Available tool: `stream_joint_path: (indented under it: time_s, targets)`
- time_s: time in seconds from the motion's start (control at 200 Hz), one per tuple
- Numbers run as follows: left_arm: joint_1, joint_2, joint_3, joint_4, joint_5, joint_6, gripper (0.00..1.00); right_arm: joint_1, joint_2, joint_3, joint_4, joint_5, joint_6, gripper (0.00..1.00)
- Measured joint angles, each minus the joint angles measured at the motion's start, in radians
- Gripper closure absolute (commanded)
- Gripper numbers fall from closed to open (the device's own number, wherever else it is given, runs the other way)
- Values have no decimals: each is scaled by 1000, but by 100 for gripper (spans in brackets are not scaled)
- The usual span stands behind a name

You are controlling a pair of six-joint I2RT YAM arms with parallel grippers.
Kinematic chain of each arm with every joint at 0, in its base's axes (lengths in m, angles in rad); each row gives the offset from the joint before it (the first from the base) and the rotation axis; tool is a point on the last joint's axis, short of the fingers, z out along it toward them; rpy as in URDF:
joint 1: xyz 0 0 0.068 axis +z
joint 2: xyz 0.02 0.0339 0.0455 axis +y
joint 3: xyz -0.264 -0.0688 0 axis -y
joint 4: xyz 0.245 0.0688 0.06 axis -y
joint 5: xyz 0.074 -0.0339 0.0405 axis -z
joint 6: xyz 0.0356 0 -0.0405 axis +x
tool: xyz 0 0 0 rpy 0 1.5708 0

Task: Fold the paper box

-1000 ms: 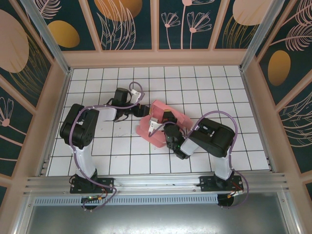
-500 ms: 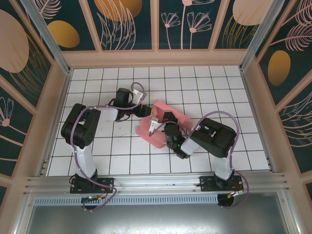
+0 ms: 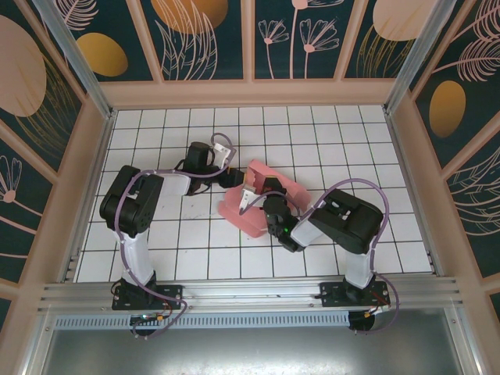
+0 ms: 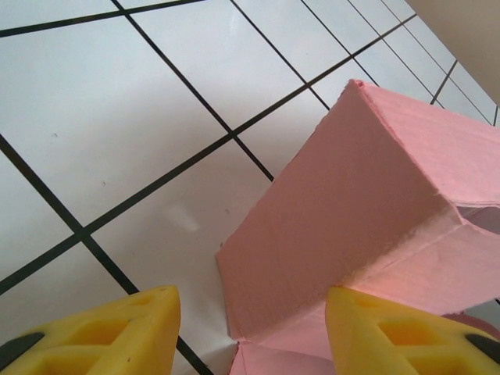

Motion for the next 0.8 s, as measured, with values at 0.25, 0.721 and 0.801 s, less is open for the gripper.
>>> stream_joint_path:
  time_s: [0.25, 0.721, 0.801]
  targets:
    - [-17, 0, -48, 13, 3, 6, 45, -8, -12, 11, -38, -13, 25, 100]
    - [-20, 38, -23, 18, -36, -42, 50, -7, -12, 13, -41, -22, 26, 100]
    - [-20, 44, -12, 19, -47, -57, 50, -6, -13, 19, -48, -21, 26, 100]
